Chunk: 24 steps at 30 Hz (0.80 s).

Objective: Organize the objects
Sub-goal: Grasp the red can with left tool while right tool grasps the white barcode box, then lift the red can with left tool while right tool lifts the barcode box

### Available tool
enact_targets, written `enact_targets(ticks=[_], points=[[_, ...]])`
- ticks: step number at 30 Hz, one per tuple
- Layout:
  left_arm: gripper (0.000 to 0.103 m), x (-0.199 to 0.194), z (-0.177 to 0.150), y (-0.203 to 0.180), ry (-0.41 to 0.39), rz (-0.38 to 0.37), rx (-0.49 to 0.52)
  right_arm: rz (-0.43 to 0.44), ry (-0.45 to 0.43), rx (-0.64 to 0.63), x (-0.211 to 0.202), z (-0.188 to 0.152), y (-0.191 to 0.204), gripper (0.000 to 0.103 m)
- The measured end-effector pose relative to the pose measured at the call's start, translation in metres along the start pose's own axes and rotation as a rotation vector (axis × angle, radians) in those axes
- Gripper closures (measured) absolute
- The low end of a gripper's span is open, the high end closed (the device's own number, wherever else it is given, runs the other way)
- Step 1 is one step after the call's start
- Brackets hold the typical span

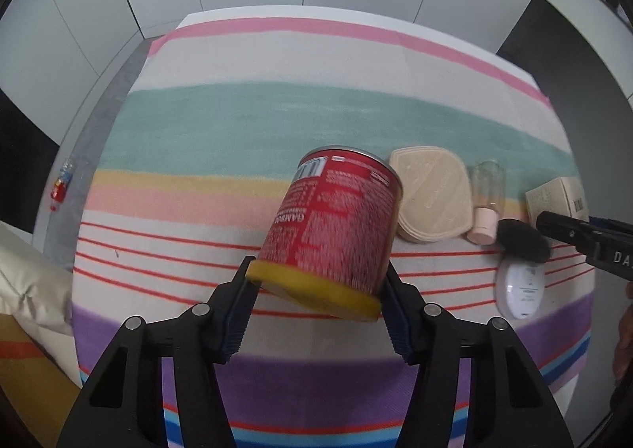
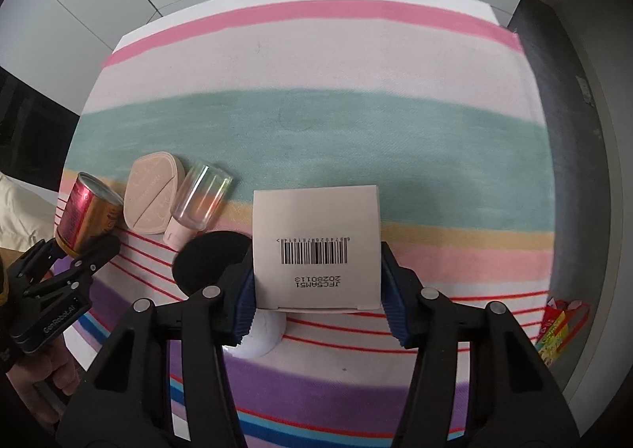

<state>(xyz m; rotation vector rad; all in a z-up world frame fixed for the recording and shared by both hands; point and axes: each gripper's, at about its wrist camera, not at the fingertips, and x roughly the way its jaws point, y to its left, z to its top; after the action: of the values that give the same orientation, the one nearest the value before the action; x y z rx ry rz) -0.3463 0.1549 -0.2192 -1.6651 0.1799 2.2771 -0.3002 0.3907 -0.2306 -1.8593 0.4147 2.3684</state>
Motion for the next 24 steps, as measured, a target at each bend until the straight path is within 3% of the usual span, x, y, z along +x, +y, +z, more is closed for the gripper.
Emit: enact_targets(ticks=[15, 24], points=[[0.048, -0.045, -0.043, -0.016, -0.008, -0.003, -0.017, 0.015, -0.044, -0.033, -0.044, -0.02, 0.026, 0.047], [0.048, -0.113, -0.063, -0.002, -0.161, 0.011, -0.085, 0.035, -0.118, -0.094, -0.09, -0.045, 0.043, 0.047]])
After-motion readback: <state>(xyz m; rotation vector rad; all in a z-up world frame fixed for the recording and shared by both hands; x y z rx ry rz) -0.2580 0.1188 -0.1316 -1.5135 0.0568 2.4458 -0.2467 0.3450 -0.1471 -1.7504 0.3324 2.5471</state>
